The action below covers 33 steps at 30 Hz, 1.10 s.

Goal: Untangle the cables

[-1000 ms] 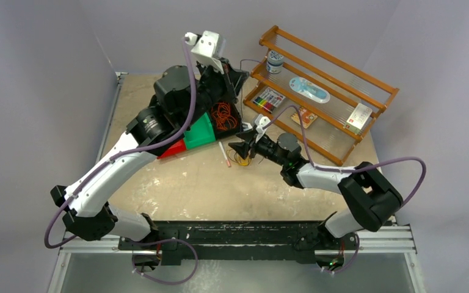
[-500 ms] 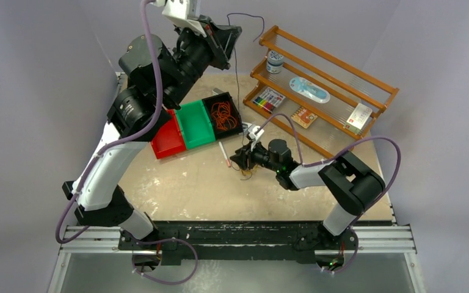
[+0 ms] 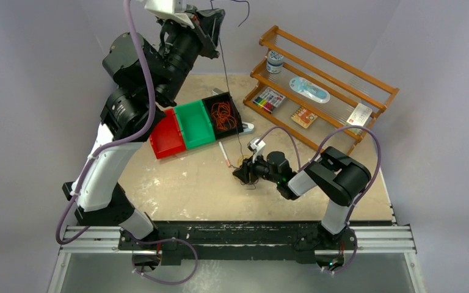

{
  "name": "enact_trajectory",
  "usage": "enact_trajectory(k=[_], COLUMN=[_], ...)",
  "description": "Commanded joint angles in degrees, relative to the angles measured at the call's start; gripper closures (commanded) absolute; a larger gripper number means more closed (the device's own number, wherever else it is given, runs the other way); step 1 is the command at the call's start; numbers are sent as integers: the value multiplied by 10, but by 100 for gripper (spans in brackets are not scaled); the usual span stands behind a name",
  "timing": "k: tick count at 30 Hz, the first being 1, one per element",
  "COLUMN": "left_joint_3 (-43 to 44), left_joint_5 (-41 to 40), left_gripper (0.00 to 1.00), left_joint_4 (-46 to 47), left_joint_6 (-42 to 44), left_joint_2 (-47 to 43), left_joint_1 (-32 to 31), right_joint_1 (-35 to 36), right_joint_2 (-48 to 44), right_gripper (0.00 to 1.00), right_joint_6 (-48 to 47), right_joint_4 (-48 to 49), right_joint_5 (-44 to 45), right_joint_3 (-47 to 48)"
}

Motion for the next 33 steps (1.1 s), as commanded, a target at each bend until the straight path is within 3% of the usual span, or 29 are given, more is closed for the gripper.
enact_trajectory(k=[1,21,33], left_joint_3=[34,95,123], left_joint_5=[-26,-18,11], left_gripper=[100,100,100], left_joint_4=[75,318,429], left_joint_6=[51,259,410], left_joint_2=[-19,2,2], left_joint_1=[1,0,0], right_joint_1=[3,4,4], right_joint_2=[20,6,-61], right_gripper=[48,44,43], right_joint_6=[28,30,45], right_joint_4=[47,24,-50], right_joint_5=[19,31,42], right_joint_3=[-17,-24,-47])
